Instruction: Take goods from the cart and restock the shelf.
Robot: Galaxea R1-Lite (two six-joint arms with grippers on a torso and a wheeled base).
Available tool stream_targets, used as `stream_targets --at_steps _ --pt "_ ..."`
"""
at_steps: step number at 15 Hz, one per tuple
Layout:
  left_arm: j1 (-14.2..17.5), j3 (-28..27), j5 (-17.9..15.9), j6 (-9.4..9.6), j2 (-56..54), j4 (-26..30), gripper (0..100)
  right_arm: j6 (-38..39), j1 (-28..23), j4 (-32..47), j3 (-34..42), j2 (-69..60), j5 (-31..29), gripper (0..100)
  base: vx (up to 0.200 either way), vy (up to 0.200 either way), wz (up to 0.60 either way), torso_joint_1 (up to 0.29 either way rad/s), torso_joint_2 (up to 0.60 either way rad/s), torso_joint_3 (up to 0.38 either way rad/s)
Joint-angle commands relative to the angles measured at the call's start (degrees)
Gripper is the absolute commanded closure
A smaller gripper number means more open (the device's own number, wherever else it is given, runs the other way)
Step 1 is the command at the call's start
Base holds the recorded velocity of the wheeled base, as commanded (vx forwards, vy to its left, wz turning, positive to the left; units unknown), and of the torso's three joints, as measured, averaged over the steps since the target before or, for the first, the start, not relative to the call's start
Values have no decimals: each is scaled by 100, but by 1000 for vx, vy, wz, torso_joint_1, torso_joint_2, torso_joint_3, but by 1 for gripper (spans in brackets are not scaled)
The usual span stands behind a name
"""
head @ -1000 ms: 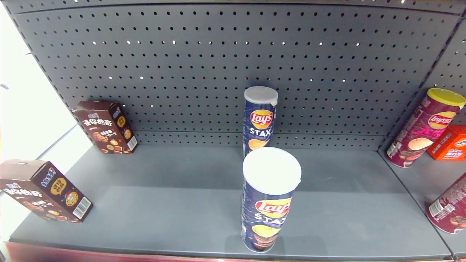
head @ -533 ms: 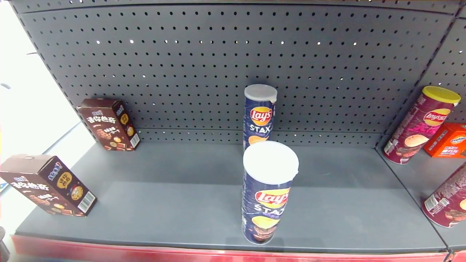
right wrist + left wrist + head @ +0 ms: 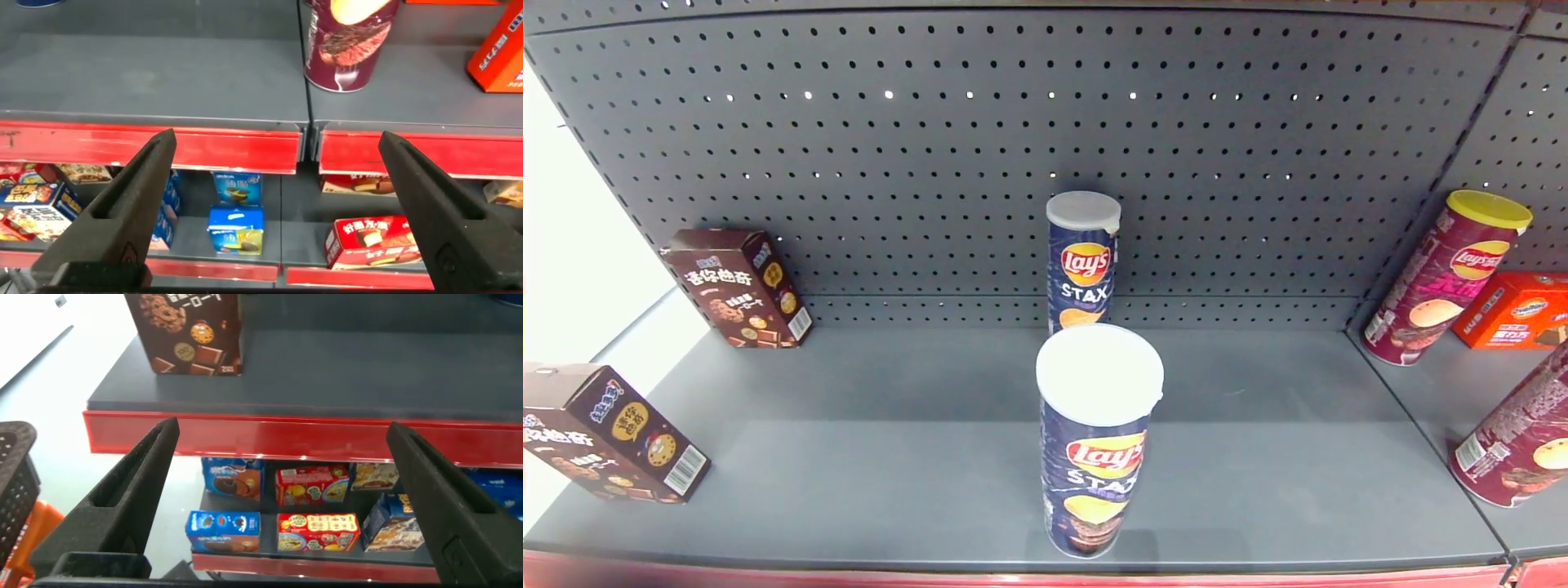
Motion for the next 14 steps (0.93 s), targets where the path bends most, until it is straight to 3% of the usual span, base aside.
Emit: stream_targets --at_steps 1,3,14 --pt "0 -2 4 -2 -2 -1 0 -2 2 2 5 -2 0 0 0 0 0 0 0 0" --pt "0 -2 -5 7 -2 -1 0 -2 2 2 -4 -2 0 0 0 0 300 1 -1 -1" --pt "0 -2 -5 -2 -2 -1 0 -2 2 2 5 -2 0 0 0 0 0 0 0 0"
